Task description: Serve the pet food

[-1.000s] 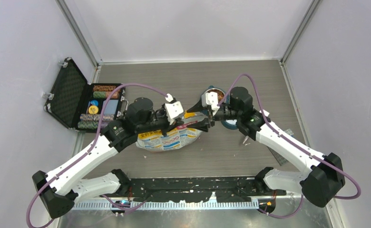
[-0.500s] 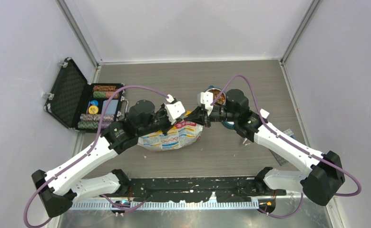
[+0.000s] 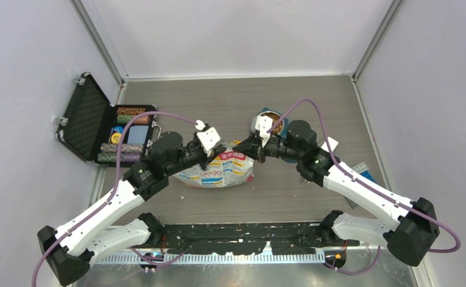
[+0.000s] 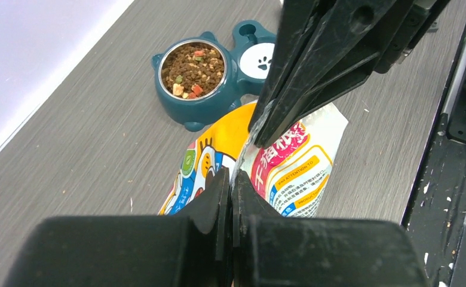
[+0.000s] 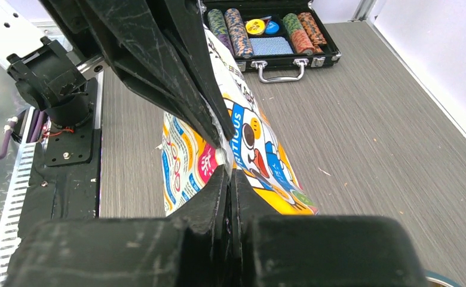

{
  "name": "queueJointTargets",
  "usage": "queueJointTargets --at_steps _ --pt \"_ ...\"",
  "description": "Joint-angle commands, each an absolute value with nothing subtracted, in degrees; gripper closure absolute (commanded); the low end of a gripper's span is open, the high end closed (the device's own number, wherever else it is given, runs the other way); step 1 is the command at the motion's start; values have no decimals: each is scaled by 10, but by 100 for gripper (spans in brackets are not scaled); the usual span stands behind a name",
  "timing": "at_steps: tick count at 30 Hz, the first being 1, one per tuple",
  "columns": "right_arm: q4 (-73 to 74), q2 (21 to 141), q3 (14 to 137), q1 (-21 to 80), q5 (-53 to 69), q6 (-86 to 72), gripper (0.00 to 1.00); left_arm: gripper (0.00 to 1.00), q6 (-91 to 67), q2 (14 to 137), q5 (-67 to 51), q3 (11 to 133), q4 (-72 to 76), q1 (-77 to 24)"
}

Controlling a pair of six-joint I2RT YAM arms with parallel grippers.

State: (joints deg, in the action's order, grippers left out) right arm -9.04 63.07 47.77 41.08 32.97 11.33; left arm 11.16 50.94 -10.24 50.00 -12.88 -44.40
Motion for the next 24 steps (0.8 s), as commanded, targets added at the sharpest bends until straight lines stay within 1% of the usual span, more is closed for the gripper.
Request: queueJointTargets --at_steps 1,5,7,9,10,11,12,13,17,19,20,21,23,24 --pt "-62 547 475 356 240 106 95 98 135 460 135 490 -206 -334" --pt "-57 548 477 350 250 107 95 85 123 473 121 499 -207 -302" --pt "-56 553 481 349 260 107 95 72 124 476 77 505 -207 -300" --pt "-56 562 485 350 275 108 95 68 126 477 35 509 -207 -300" --pt "-55 565 489 349 284 108 95 68 126 477 21 511 -207 -300" --pt "-52 567 491 350 287 112 95 72 127 476 16 512 -207 -300" --pt "-51 567 492 350 289 113 95 84 128 473 13 512 -207 -300" --pt "-49 565 491 350 289 115 95 100 131 469 12 511 -206 -300" --pt "-44 555 489 350 286 123 95 100 143 452 -11 506 -200 -300" --pt "-43 551 489 350 290 124 95 100 142 447 -5 507 -195 -300" --pt "-41 549 489 350 292 124 95 99 140 446 17 508 -194 -300" --pt "-39 546 489 350 293 124 95 97 137 446 26 509 -193 -300" --pt "-37 541 488 350 293 124 95 97 132 446 27 516 -200 -300" --pt "-36 538 487 350 293 124 95 95 132 446 20 518 -207 -300"
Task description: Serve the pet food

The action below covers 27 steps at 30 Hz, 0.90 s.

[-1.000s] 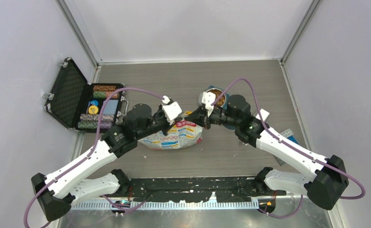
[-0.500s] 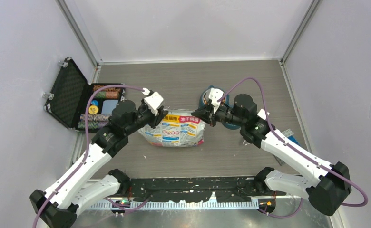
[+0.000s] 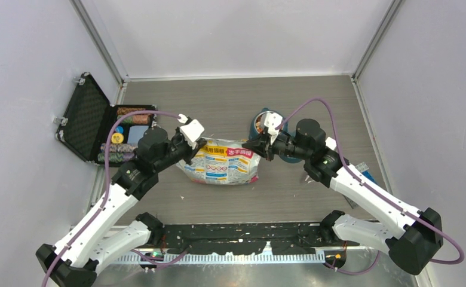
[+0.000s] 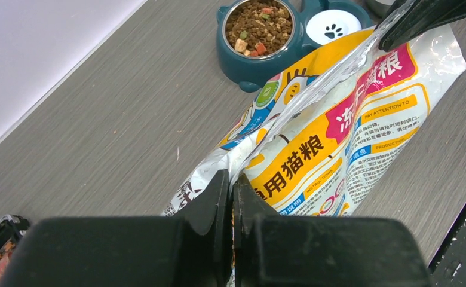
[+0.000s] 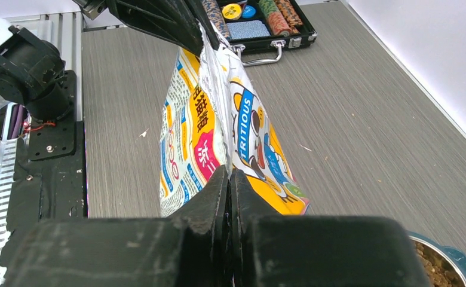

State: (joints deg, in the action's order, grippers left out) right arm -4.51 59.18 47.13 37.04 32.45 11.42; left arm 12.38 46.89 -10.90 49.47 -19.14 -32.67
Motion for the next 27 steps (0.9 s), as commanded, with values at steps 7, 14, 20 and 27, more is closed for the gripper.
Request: queueJointTargets --at_steps 7,14,20,27 --pt "-23 522 486 349 296 129 95 30 134 434 44 493 -193 -300" --pt "6 505 483 349 310 153 95 54 148 434 29 487 -181 -300" --pt "26 487 479 349 281 163 95 100 141 435 23 496 -162 -300" --pt "48 452 477 348 225 159 95 100 54 397 87 503 -161 -301"
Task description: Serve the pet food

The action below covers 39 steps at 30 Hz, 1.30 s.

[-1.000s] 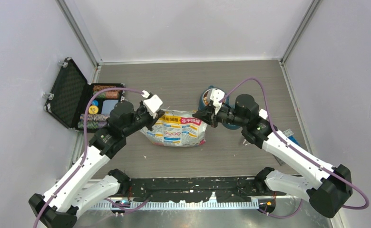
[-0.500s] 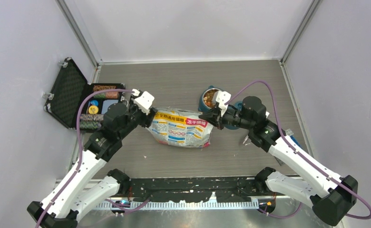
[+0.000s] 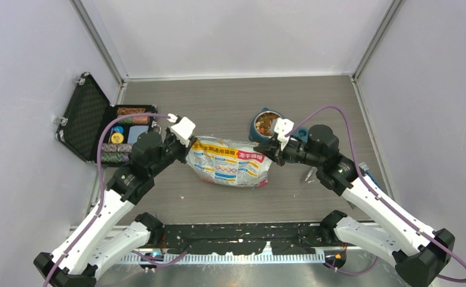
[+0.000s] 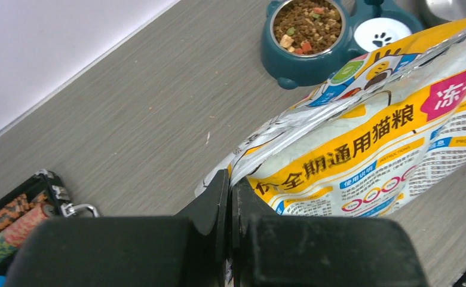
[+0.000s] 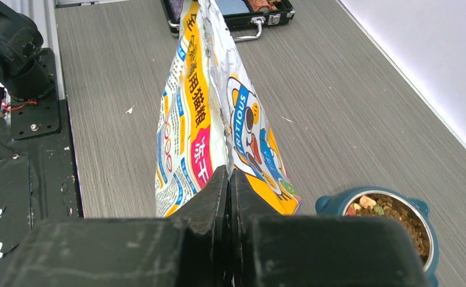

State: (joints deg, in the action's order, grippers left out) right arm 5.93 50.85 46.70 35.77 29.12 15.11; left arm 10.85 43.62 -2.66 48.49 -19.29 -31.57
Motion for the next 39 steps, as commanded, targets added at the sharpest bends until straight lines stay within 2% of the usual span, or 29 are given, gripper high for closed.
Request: queueJointTargets --at_steps 1,8,10,11,13,15,17,27,32,35,38,39 --pt "54 448 478 347 220 159 95 100 39 391 83 505 -171 -300" --pt "77 432 466 347 253 179 94 100 -24 375 9 479 -162 -301" --pt "82 441 468 347 286 185 74 100 -14 372 -49 470 -148 -302" --pt "77 450 468 347 298 184 56 100 -8 371 -77 467 -141 -302" --pt "52 469 474 348 331 177 39 100 13 367 -121 463 -133 -302" --pt "33 495 490 350 383 178 30 100 24 364 -133 463 -128 -302" --pt "45 531 545 360 398 193 27 100 34 365 -135 467 -132 -302" --pt "271 754 810 522 230 313 27 100 32 371 -124 485 -130 -302" --pt "354 840 908 549 184 310 32 100 29 370 -119 488 -125 -302" --pt "377 863 928 563 169 317 35 100 29 369 -118 488 -123 -302" --pt "389 874 945 577 140 316 44 100 29 370 -113 488 -123 -302" --pt "396 880 948 578 131 315 52 100 29 369 -111 489 -124 -302"
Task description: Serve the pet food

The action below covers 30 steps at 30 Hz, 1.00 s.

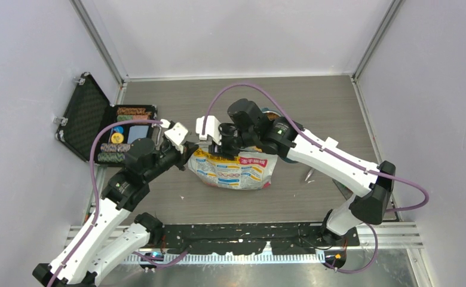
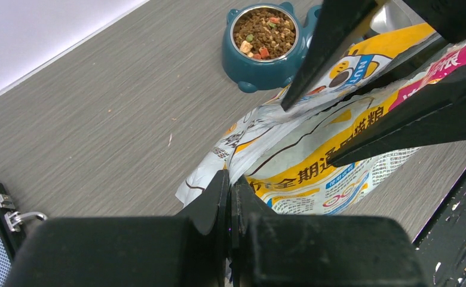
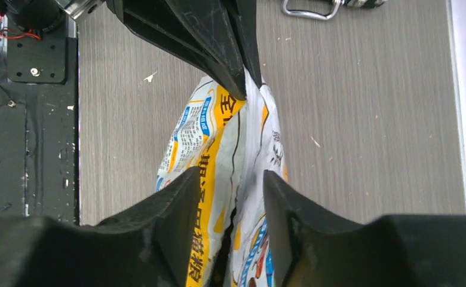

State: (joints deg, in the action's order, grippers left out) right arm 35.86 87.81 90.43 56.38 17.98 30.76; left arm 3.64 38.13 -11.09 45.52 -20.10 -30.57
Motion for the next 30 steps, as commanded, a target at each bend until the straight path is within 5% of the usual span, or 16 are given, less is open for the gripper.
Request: queueJointTargets --at_steps 1,2,3,7,12,14,25,30 --pt "401 882 956 582 128 315 58 100 29 368 -110 489 -124 -302" --pt "410 888 960 583 119 314 81 100 28 367 -107 489 -124 -302" --pt "422 891 970 586 114 313 88 100 28 366 -105 489 -124 -302" --pt "428 894 980 591 101 309 95 100 25 363 -108 485 -121 -302" --pt "426 884 993 591 115 304 95 14 40 356 -127 455 -94 -302" --pt "437 883 1005 591 126 304 95 3 45 352 -130 445 -85 -302" --pt "449 874 1023 579 180 307 95 1 92 355 -275 380 -22 -294" --pt "506 882 1049 575 233 354 95 34 98 390 -332 390 -12 -294"
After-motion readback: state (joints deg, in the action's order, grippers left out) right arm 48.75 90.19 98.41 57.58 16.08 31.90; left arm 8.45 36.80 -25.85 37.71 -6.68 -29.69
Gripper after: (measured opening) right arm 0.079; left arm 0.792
